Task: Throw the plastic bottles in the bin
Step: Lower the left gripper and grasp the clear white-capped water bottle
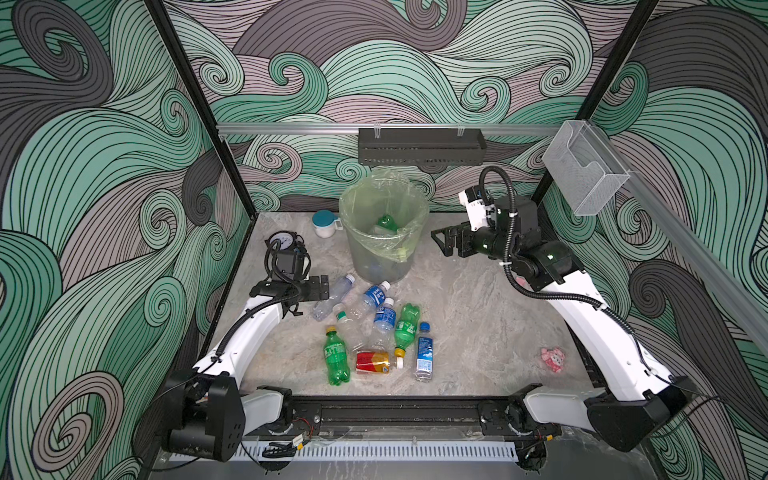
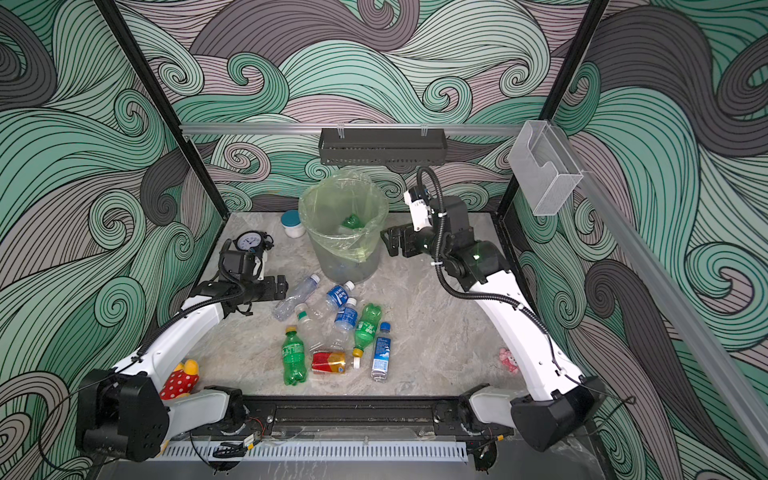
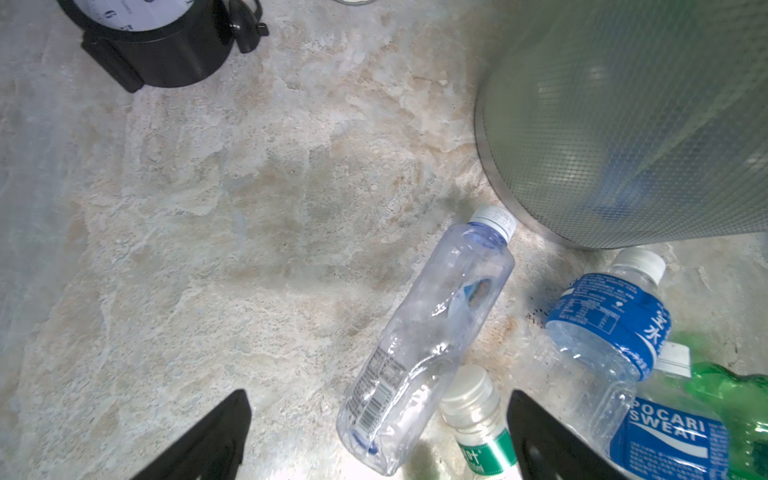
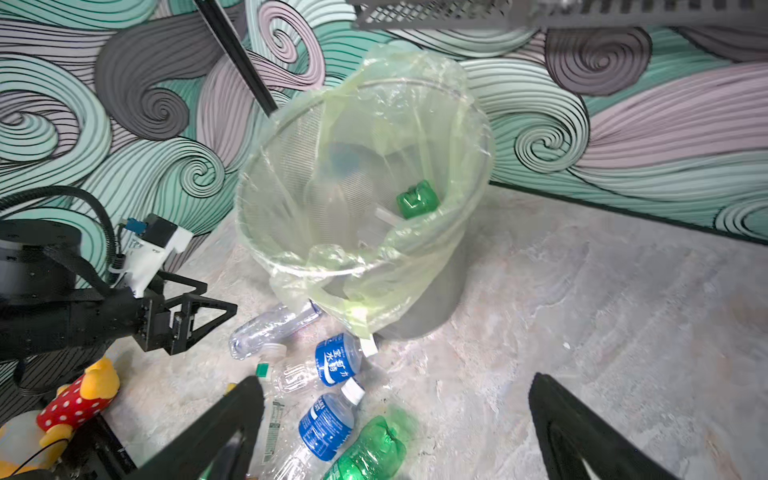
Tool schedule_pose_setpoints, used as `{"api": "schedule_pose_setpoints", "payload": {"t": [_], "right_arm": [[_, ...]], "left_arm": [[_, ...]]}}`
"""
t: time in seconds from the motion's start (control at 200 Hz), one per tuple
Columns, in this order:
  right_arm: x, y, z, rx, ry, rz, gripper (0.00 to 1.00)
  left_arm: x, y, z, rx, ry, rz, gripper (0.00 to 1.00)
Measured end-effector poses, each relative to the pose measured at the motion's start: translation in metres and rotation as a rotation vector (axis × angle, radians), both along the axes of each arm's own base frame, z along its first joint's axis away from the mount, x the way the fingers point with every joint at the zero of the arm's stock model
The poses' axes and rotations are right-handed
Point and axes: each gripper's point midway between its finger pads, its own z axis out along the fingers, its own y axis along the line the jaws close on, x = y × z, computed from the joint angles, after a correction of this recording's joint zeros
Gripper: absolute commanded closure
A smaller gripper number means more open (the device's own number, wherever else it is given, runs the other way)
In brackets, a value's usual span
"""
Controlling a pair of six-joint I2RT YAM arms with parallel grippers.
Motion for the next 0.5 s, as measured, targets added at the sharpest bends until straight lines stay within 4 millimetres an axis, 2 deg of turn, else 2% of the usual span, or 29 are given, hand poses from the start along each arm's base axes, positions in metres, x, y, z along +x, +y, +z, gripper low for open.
{"api": "schedule_pose_setpoints", "payload": {"t": [0.155, 0.25, 0.32, 0.495], "right_arm": [[0.003, -0.023, -0.054, -0.023, 0.118, -0.072, 0.01], [0.0, -0.033, -0.079, -0.032, 0.174, -0.104, 0.0], [-0.002, -0.038, -0.088, -0.03, 0.195, -0.122, 0.01], [-0.003, -0.048, -0.099, -0.007, 0.202, -0.166, 0.01]], "left_arm": [[0.02, -0.007, -0.004, -0.006, 0.043, -0.023, 0.07], [0.027, -0.014, -0.012, -0.028, 0.077, -0.056, 0.12], [0.03, -0.02, -0.022, -0.045, 0.113, -0.078, 0.15], [0.026, -0.03, -0.048, -0.081, 0.205, -0.116, 0.16]]}}
